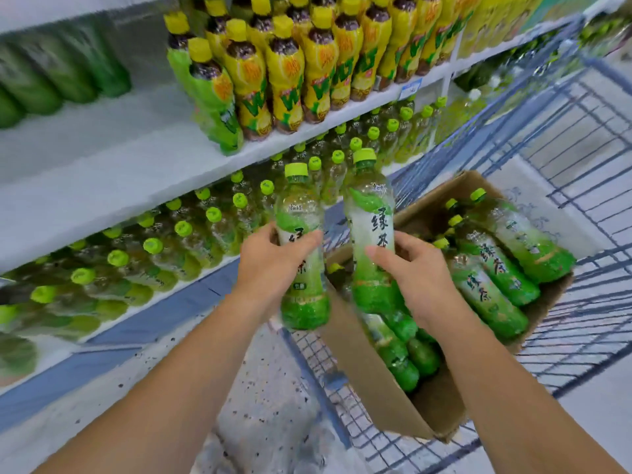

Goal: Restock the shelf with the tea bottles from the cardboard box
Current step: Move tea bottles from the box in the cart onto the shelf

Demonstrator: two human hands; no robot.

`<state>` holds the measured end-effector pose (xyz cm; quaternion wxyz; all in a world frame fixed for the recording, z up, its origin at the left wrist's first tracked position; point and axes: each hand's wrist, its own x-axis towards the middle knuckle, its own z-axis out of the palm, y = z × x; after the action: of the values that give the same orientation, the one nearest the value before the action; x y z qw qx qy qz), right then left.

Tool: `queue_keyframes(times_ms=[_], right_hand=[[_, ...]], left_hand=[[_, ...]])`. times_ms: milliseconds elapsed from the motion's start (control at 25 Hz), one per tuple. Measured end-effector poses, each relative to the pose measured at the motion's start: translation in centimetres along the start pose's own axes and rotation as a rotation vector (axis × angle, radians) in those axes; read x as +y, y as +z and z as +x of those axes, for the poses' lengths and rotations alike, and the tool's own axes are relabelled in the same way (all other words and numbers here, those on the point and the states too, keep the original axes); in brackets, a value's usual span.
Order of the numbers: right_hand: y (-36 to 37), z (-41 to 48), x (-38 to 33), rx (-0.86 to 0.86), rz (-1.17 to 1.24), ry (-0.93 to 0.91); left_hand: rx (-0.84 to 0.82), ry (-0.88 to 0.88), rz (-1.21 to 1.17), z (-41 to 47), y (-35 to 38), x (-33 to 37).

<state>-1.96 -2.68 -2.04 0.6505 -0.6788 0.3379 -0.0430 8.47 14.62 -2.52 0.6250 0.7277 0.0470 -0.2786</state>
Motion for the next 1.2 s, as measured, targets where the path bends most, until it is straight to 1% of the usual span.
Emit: queue_keyframes(times_ms=[200, 360, 480, 560, 680, 760, 880, 1000, 1200], right_hand=[[12.0, 0.3, -5.5, -0.103, 0.005, -0.061], [21.7, 1.0, -8.2, -0.151, -0.016, -0.113], [27.5, 2.1, -9.2, -0.189, -0.021, -0.166], [30.4, 3.3, -9.2, -0.183, -0.054, -0.193], [33.4, 6.0, -9.0, -0.136, -0.108, -0.237], [34.9, 8.6, -8.9, -0.075, -0.125, -0.282], [37.0, 13.0, -8.8, 0.0, -0.063, -0.342], [38.6, 17.0, -8.1, 0.0, -0.002, -0.407], [40.8, 21.4, -6.6, -0.009, 0.007, -0.533]], left_hand=[[0.161, 0.059, -0.006, 1.2, -12.6, 3.2], [0.225, 0.121, -0.014, 2.5, -22.2, 5.2], [0.256, 0.18, -0.012, 4.0, -27.5, 5.8], [0.277, 0.207, -0.013, 5.4, -29.9, 5.8], [0.312, 0.27, -0.006, 8.1, -31.4, 5.5], [0.33, 0.336, 0.004, 10.3, -31.4, 5.2], [0.346, 0.423, -0.019, 14.4, -31.0, 4.9], [0.384, 0.498, -0.035, 18.4, -30.6, 4.4], [0.434, 0.658, -0.081, 23.5, -30.0, 3.8]])
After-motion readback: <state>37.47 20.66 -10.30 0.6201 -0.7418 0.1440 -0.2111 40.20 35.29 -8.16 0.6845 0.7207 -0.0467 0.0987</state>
